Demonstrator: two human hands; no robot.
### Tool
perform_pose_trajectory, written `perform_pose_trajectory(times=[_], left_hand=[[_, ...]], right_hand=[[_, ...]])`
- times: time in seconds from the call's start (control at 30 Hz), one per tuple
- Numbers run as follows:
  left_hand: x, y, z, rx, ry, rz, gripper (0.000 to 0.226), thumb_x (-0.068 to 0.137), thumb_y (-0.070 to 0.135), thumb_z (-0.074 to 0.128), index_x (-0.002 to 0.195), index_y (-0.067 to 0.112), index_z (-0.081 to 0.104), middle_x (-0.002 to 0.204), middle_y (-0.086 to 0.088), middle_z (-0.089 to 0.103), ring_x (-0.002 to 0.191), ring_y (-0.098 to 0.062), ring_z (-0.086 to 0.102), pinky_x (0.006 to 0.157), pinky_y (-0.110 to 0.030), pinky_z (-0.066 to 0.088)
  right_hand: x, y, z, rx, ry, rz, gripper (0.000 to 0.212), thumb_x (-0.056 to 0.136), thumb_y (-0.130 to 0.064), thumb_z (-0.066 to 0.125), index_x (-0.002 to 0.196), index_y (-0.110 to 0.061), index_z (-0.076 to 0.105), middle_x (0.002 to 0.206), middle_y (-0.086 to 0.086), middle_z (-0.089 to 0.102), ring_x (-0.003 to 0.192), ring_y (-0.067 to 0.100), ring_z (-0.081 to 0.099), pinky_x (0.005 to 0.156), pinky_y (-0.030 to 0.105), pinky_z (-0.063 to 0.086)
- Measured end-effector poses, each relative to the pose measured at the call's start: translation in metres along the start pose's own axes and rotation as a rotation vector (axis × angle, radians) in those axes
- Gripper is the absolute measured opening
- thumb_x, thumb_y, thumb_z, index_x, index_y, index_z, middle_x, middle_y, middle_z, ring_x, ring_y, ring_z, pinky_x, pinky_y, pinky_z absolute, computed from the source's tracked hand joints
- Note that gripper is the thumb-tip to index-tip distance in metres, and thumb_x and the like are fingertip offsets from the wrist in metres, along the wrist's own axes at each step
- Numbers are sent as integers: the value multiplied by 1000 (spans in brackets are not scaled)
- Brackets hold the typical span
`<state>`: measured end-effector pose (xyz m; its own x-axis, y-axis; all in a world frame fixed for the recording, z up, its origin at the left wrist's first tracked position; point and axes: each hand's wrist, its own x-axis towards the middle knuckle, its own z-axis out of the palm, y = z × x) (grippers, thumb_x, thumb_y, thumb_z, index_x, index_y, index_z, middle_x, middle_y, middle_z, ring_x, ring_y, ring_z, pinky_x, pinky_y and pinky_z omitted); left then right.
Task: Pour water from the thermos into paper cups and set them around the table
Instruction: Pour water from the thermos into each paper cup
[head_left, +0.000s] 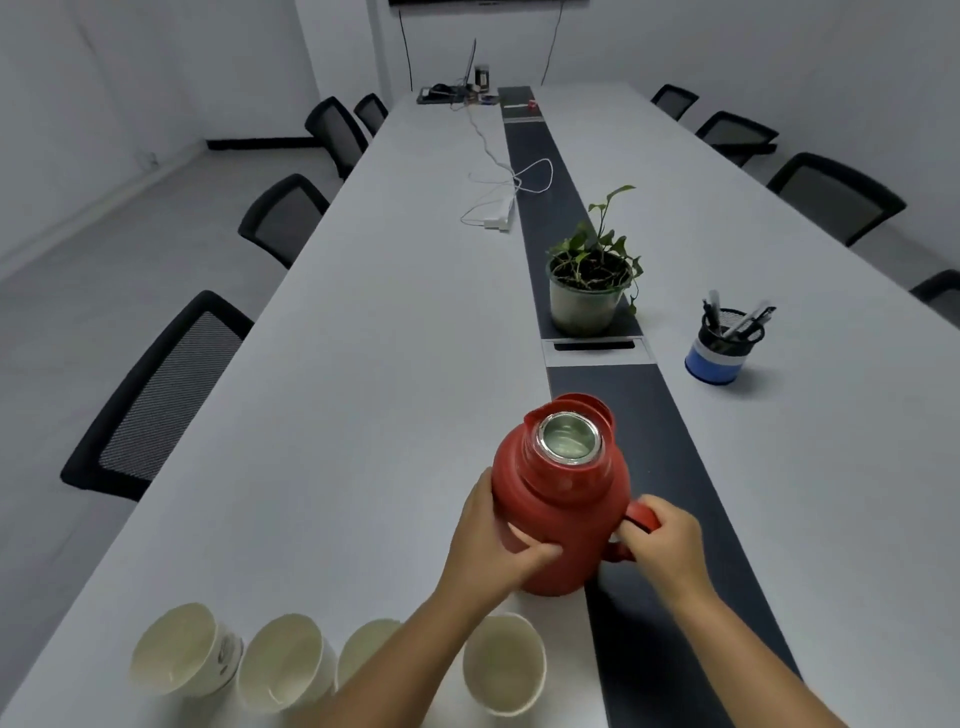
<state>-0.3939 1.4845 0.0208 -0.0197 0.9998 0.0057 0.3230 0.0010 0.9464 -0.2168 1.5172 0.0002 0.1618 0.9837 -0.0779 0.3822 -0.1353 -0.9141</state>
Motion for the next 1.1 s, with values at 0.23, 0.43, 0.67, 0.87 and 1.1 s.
perform_pose_trajectory(times=[0.23, 0.43, 0.67, 0.87, 1.1], left_hand=[[-40, 47, 29, -115, -18, 126, 86, 53, 50, 74, 127, 37, 32, 122, 20, 50, 115, 4, 47, 95, -11, 40], [-98, 61, 55, -242, 80, 97, 81, 48, 60, 70, 115, 63, 23, 114, 53, 35, 113, 25, 35, 89, 3, 32], [-171, 39, 73, -444, 162, -54, 79, 47, 49, 75, 115, 48, 34, 116, 32, 49, 110, 16, 48, 88, -3, 40], [-217, 20, 88, -653, 172, -218, 78, 51, 32, 79, 115, 41, 36, 120, 10, 52, 106, -1, 57, 80, -21, 54], [-240, 3, 105, -771, 177, -323, 80, 48, 39, 77, 116, 36, 35, 121, -1, 53, 106, -11, 61, 86, -36, 55]], right_hand=[[-40, -37, -78, -123, 162, -219, 33, 60, 13, 63, 43, -8, 44, 38, 1, 45, 45, 13, 42, 46, 32, 45], [-91, -60, -123, -204, 52, -365, 11, 62, 4, 61, 53, 2, 54, 48, 21, 50, 50, 42, 50, 51, 51, 50], [-143, -59, -131, -252, -220, -480, 23, 62, -9, 55, 63, -32, 58, 65, -9, 63, 55, 14, 56, 45, 16, 43], [-165, -52, -128, -395, -404, -518, 17, 67, -19, 60, 72, -36, 57, 62, -12, 63, 66, 5, 60, 56, 7, 43], [-168, -49, -118, -592, -510, -505, 25, 74, -15, 71, 68, -34, 55, 63, -11, 62, 73, 8, 59, 58, 10, 43]])
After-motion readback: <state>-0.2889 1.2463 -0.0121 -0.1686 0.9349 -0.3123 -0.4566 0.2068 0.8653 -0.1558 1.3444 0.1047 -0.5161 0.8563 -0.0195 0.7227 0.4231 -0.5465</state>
